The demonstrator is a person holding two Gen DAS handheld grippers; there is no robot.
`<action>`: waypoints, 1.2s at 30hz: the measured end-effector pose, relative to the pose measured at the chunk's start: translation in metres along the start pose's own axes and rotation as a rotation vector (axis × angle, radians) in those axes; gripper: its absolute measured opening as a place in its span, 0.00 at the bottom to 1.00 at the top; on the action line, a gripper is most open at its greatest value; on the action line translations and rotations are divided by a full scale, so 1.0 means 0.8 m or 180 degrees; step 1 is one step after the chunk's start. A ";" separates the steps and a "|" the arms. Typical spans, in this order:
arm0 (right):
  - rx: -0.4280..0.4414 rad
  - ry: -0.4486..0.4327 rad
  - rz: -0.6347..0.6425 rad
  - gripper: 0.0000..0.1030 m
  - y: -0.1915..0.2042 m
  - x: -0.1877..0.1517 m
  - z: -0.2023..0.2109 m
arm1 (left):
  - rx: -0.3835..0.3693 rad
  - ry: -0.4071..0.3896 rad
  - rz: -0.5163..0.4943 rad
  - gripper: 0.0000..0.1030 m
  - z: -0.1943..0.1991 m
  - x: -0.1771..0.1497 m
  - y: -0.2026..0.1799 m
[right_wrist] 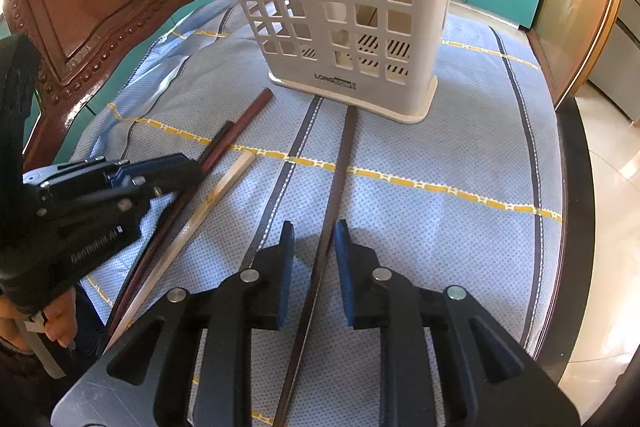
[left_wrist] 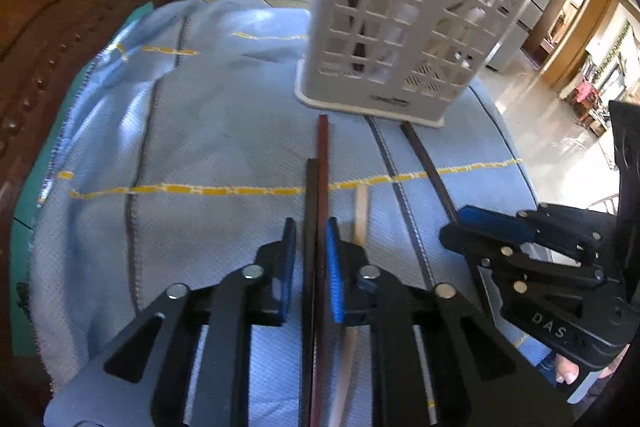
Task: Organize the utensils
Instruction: 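Grasp a dark brown chopstick with the left gripper while the right gripper grasps a dark chopstick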
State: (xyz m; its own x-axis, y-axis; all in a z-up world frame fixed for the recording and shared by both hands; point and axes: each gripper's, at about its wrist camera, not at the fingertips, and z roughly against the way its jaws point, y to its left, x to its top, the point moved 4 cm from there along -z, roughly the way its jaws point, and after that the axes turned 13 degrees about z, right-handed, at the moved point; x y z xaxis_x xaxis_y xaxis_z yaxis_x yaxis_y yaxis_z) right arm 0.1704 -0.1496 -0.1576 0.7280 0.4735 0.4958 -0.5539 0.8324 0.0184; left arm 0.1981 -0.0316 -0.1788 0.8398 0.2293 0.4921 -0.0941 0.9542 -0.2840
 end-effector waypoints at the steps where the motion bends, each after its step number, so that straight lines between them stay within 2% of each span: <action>1: 0.0001 -0.0001 0.0001 0.21 0.000 0.000 0.000 | 0.0052 -0.0043 -0.0010 0.07 0.002 0.002 0.001; 6: 0.0001 -0.0002 0.0002 0.22 0.000 -0.001 0.001 | -0.0005 -0.0101 0.0084 0.07 0.009 0.012 0.006; 10: 0.0000 -0.0004 0.0006 0.22 0.000 -0.001 0.001 | 0.0024 0.0003 0.0012 0.08 -0.001 0.007 0.004; 15: -0.0020 -0.0006 0.0029 0.23 0.000 -0.001 0.001 | 0.0100 -0.0028 -0.0084 0.08 -0.001 0.008 -0.004; 18: -0.0037 -0.0011 0.0042 0.23 0.000 -0.001 0.001 | 0.0202 -0.0048 -0.0078 0.18 -0.003 0.009 -0.001; 22: -0.0042 -0.0014 0.0045 0.23 0.000 -0.001 0.001 | 0.0353 -0.0092 -0.0171 0.18 -0.005 0.004 -0.004; 25: -0.0058 -0.0029 0.0043 0.23 0.001 0.000 0.000 | 0.0355 -0.0096 -0.0168 0.18 -0.005 0.003 -0.006; 27: -0.0140 -0.0058 0.0008 0.23 -0.004 0.000 0.001 | 0.0347 -0.0093 -0.0159 0.18 -0.005 0.002 -0.007; 29: -0.0340 -0.0064 0.0029 0.23 -0.007 0.001 -0.001 | 0.0347 -0.0095 -0.0160 0.18 -0.004 0.003 -0.006; 33: -0.0414 -0.0076 0.0119 0.23 -0.001 0.001 -0.002 | 0.0357 -0.0106 -0.0196 0.18 -0.007 0.006 -0.005; 34: -0.0375 -0.0091 0.0148 0.23 0.003 0.002 -0.003 | 0.0358 -0.0107 -0.0196 0.18 -0.008 0.007 -0.003; 36: -0.0341 -0.0115 0.0190 0.14 0.011 0.003 -0.005 | 0.0367 -0.0105 -0.0197 0.18 -0.007 0.006 -0.003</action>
State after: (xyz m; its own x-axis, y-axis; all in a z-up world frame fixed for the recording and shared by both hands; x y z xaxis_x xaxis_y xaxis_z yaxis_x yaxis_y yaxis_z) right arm 0.1688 -0.1399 -0.1596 0.6789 0.5141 0.5242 -0.5482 0.8299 -0.1040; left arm 0.2057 -0.0342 -0.1805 0.8280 0.1738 0.5331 -0.1052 0.9820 -0.1567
